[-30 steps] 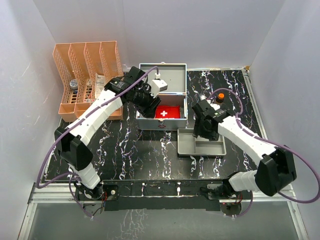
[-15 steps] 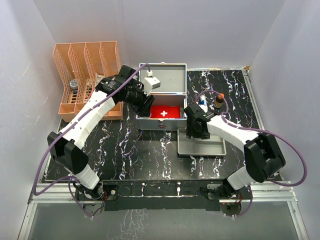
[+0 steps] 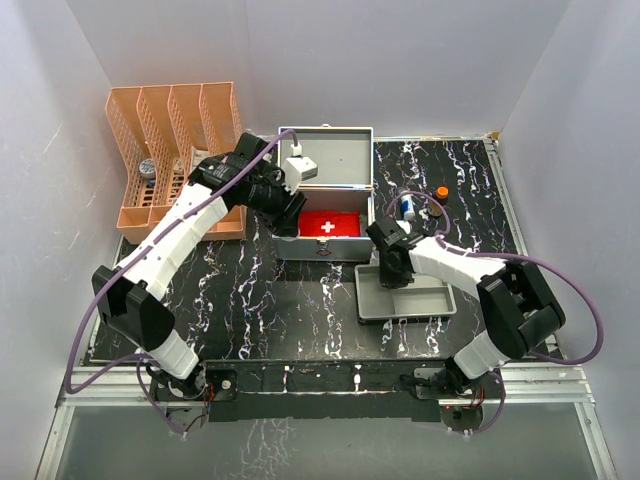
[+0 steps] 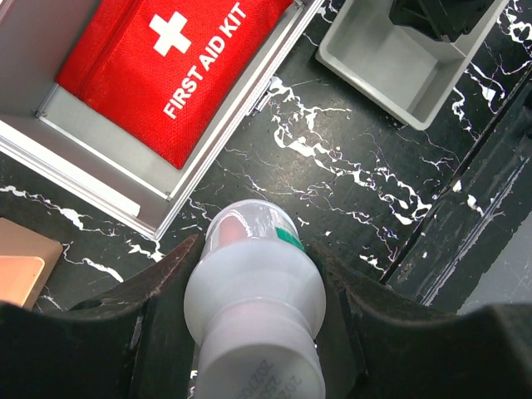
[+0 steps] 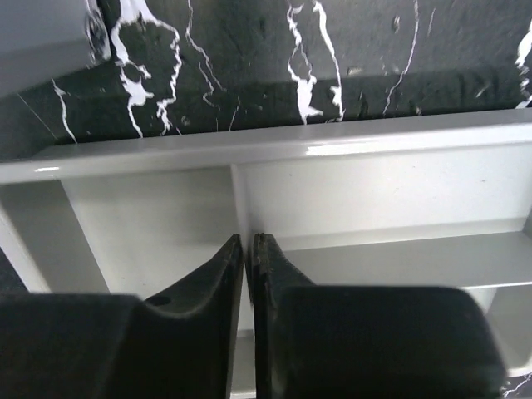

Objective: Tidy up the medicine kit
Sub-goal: Move the medicine box compartment to the center of the board.

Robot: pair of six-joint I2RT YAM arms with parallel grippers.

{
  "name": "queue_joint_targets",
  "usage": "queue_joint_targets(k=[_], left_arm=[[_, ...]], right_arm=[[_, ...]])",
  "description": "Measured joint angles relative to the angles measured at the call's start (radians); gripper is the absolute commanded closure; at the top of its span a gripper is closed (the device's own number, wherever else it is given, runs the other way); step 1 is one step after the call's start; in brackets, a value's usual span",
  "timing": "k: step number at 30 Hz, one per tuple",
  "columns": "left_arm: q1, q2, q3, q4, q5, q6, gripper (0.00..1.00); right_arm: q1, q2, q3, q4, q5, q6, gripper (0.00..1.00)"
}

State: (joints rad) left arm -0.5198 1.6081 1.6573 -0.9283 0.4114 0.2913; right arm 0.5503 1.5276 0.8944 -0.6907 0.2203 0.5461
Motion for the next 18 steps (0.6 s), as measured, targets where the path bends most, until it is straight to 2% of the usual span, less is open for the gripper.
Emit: queue_joint_targets(k=[1, 11, 18], left_arm=[[0.001, -0.004, -0.003, 0.000, 0.000, 0.000, 1.00], [0.008, -0.013, -0.003, -0.003, 0.009, 0.004, 1.00], [0.022, -0.013, -0.003, 0.000, 0.024, 0.004, 1.00]], right_arm=[[0.003, 0.000, -0.009, 0.004, -0.006, 0.006, 1.00], [0.093, -0.008, -0.008, -0.023, -0.018, 0.091, 1.00], [0.212, 0.056, 0.166, -0.075, 0.007, 0.165, 1.00]])
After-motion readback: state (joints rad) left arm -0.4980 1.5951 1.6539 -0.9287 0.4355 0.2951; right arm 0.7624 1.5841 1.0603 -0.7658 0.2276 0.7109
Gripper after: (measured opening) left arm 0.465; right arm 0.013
